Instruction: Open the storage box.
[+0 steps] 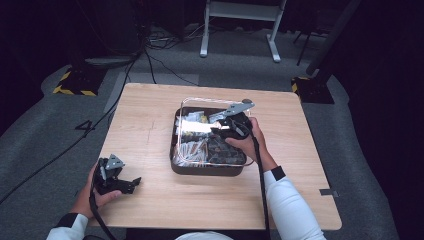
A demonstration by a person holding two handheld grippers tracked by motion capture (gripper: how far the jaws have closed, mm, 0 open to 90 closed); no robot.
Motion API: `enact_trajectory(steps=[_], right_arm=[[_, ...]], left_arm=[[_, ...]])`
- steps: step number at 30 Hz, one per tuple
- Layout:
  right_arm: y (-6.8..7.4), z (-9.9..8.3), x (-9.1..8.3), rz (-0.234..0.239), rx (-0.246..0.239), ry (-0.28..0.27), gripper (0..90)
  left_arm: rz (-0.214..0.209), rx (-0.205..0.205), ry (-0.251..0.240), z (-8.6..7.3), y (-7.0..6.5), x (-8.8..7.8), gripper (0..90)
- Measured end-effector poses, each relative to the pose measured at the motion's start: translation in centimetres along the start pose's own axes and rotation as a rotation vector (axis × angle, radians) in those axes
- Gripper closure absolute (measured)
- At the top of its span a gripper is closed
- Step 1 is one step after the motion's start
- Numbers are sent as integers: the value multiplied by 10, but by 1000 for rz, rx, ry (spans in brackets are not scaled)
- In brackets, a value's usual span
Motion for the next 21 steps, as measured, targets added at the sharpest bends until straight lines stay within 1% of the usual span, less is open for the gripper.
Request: enact_trajectory(steps=[3, 4, 5, 9, 10, 14, 18, 21], right_arm=[[-4, -6, -8, -11, 8, 4, 588], [-4, -6, -8, -11, 8, 4, 588], [-6, -9, -12, -16, 11, 8, 589], [-10, -14, -20, -28, 20, 2, 588], [-13, -17, -26, -38, 26, -2, 588], [-17, -22, -32, -42, 31, -5, 588], [-22, -33, -39, -56, 33, 9, 588], [-25, -37, -42, -59, 38, 15, 589]], left_arm=[[1, 0, -3, 0, 0, 0, 3], [1, 0, -3, 0, 0, 0, 3], [0, 0, 0, 0, 0, 0, 3], [0, 0, 0, 0, 0, 0, 3], [0, 0, 0, 0, 0, 0, 3], [0, 1, -1, 0, 0, 0, 3], [0, 0, 0, 0, 0, 0, 3], [0, 1, -1, 0, 0, 0, 3]])
Point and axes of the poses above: each handheld gripper's, and its own axes: x roughly forward along the jaws, z roughly out of its top, y roughly to its left, the point moved 2 cm from there along x, roughly forward along the jaws, and after that the axes turned 8 degrees about -x, right-handed, at the moved point
